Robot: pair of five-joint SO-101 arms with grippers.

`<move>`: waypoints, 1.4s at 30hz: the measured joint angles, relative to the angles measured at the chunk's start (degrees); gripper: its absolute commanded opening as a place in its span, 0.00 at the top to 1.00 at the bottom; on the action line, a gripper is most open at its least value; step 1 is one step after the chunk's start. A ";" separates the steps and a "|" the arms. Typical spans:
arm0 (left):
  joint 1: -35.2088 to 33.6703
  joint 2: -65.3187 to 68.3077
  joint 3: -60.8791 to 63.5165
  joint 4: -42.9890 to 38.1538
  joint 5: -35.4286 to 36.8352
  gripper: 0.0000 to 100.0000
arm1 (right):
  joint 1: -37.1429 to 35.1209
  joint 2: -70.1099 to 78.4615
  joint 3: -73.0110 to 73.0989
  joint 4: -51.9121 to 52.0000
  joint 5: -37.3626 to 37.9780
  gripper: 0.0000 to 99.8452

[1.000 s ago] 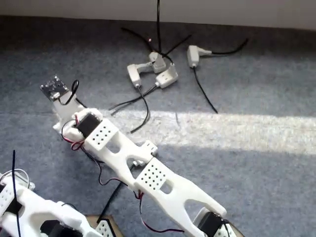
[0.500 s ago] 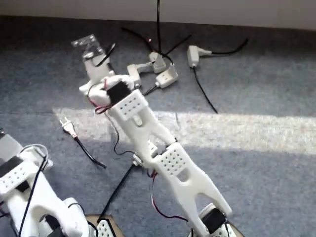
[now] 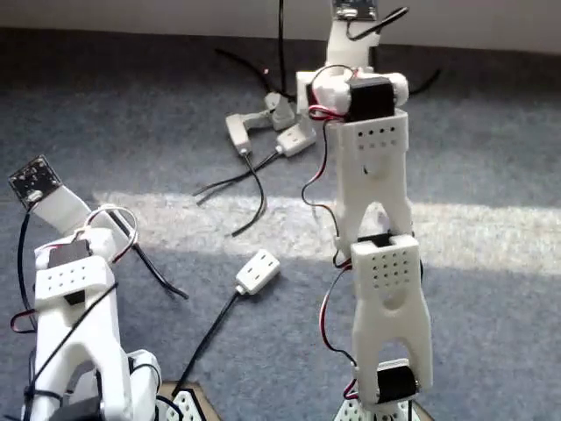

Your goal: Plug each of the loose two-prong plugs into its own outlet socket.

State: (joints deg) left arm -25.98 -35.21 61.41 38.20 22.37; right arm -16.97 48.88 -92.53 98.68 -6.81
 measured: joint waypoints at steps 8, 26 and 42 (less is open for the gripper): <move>0.79 26.73 -16.26 1.93 0.44 0.78 | -0.09 0.00 0.35 0.00 0.00 0.77; 0.79 38.77 -28.04 6.42 13.80 0.78 | -0.79 0.00 0.35 0.00 0.00 0.77; 2.99 38.77 -28.04 9.85 6.42 0.84 | -0.97 0.00 0.35 0.00 0.00 0.77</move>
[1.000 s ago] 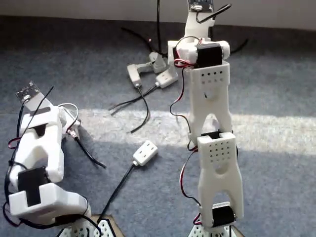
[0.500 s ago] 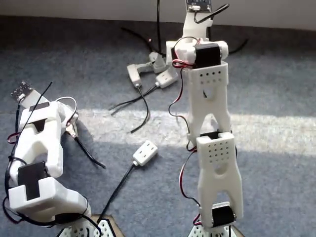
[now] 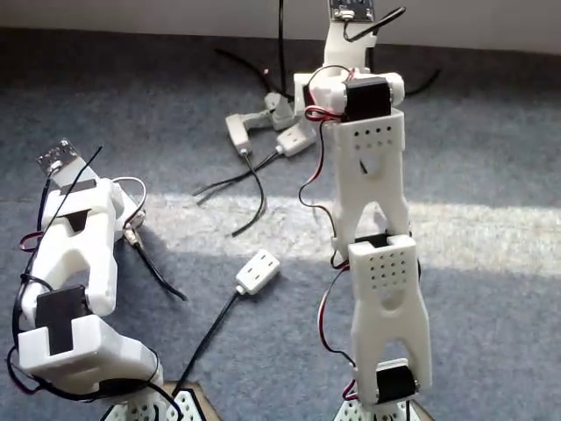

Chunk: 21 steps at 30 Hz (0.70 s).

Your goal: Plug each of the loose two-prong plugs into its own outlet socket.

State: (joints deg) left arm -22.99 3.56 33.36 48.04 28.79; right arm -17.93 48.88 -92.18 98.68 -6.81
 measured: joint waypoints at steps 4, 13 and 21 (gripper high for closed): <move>0.00 0.00 0.00 0.00 -0.35 0.82 | 0.00 0.00 0.00 0.00 0.00 0.77; 0.00 0.00 -1.49 0.00 -3.08 0.79 | 0.00 0.00 0.00 0.00 0.00 0.77; -1.58 0.00 -1.67 0.00 -3.60 0.79 | 0.00 0.00 0.00 0.09 0.00 0.77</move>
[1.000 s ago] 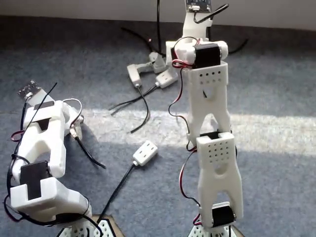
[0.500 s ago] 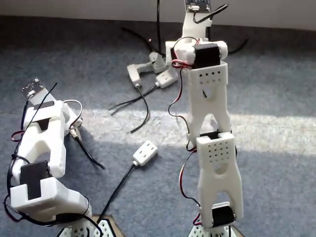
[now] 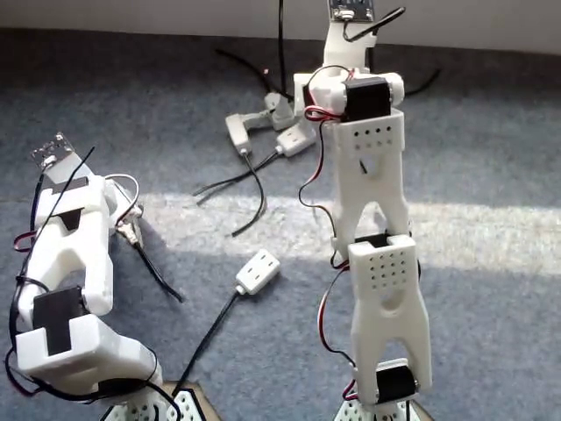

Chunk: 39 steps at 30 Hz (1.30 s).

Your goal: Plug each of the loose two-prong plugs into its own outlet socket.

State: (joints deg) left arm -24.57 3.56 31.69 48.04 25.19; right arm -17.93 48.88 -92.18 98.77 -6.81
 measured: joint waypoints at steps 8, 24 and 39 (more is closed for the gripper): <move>0.00 3.78 -1.49 0.00 0.00 0.79 | 0.00 0.00 0.00 0.09 0.00 0.77; 0.09 17.41 -19.08 13.27 -1.32 0.93 | 0.00 0.00 0.00 0.09 0.00 0.77; 2.99 16.44 -30.51 23.65 -5.27 0.99 | 0.26 0.00 0.00 0.09 0.00 0.77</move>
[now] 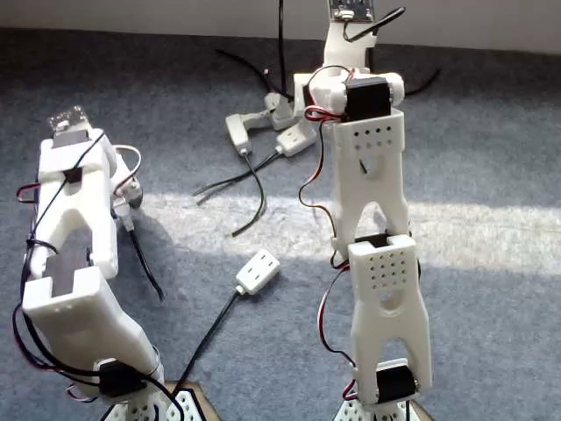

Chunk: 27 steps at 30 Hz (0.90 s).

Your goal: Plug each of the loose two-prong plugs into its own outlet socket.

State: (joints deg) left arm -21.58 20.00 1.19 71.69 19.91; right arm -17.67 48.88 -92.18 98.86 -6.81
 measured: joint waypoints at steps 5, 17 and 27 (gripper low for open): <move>4.84 -8.44 -7.30 6.15 -0.70 0.99 | 3.87 0.00 0.00 0.00 0.00 0.77; 24.70 -15.21 -7.82 6.15 -6.59 0.99 | 21.89 -0.88 0.18 0.00 0.00 0.77; 41.85 -27.52 -7.82 0.70 -6.86 0.99 | 23.65 -0.88 0.18 0.00 0.00 0.77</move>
State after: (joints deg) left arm 20.26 -7.52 -6.64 72.40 13.05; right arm 5.98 48.00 -92.00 98.86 -6.81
